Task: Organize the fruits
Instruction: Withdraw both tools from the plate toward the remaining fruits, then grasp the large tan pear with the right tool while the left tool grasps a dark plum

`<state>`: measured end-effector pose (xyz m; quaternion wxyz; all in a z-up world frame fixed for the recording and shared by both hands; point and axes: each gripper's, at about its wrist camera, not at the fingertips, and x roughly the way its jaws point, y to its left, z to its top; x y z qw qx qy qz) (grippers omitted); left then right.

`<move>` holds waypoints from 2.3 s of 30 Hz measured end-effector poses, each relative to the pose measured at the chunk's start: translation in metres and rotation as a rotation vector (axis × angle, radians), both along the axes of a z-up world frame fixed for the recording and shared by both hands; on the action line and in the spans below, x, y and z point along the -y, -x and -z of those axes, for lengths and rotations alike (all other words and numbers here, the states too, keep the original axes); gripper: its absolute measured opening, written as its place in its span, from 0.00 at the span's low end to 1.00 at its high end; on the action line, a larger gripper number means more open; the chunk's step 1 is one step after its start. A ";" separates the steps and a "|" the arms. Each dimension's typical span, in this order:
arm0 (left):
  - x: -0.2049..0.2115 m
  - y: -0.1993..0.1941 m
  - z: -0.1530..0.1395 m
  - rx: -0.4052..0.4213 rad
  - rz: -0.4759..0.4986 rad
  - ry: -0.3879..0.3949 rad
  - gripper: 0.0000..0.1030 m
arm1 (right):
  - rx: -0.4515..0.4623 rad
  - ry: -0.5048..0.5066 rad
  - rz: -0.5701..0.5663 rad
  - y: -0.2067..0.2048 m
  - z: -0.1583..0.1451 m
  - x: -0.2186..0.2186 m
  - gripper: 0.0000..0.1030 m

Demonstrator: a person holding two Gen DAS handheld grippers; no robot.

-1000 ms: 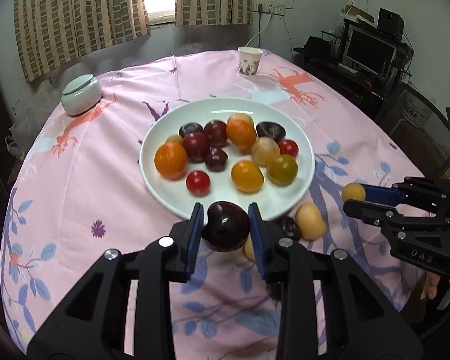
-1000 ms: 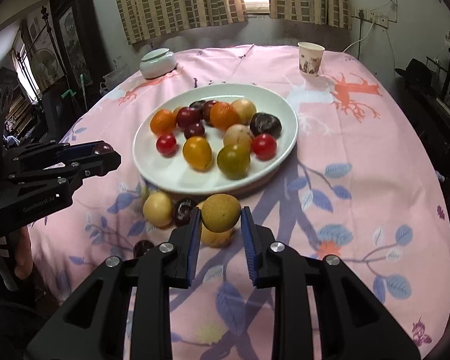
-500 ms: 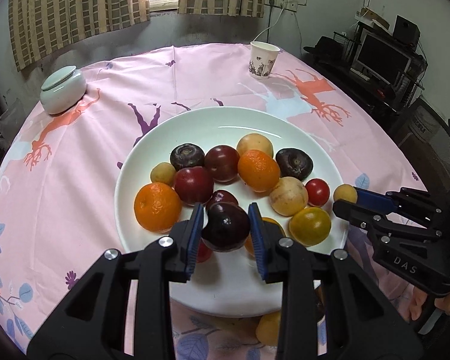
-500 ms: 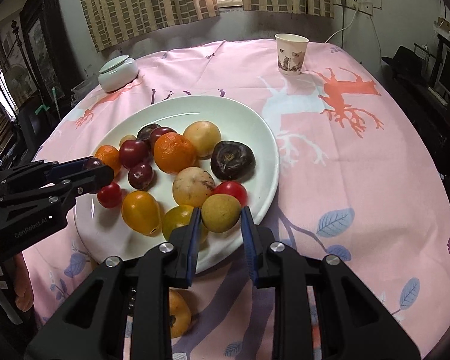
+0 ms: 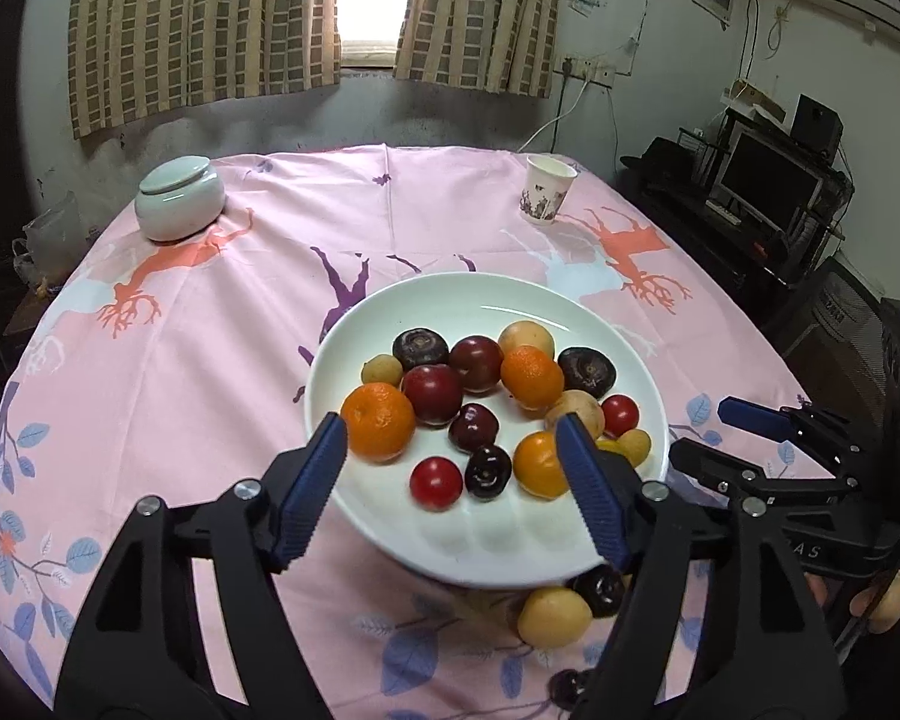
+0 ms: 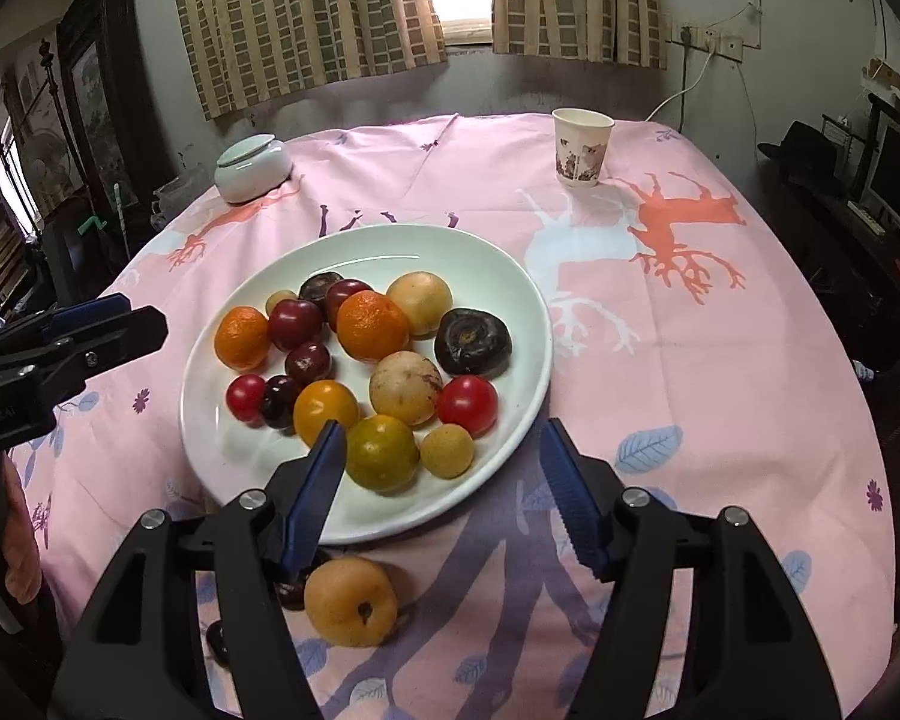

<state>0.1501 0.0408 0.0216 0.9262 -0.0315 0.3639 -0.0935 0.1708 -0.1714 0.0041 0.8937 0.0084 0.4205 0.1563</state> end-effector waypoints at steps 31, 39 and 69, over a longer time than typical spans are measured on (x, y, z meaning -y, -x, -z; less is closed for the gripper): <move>-0.019 0.100 0.060 -0.123 0.019 0.004 0.91 | -0.093 0.144 -0.093 0.056 0.051 -0.043 0.54; -0.011 0.101 0.058 -0.132 0.028 0.006 0.91 | -0.120 0.061 -0.116 0.053 0.045 -0.036 0.31; 0.038 0.098 0.087 -0.209 0.129 -0.096 0.90 | -0.169 -0.048 -0.191 0.073 0.042 -0.041 0.44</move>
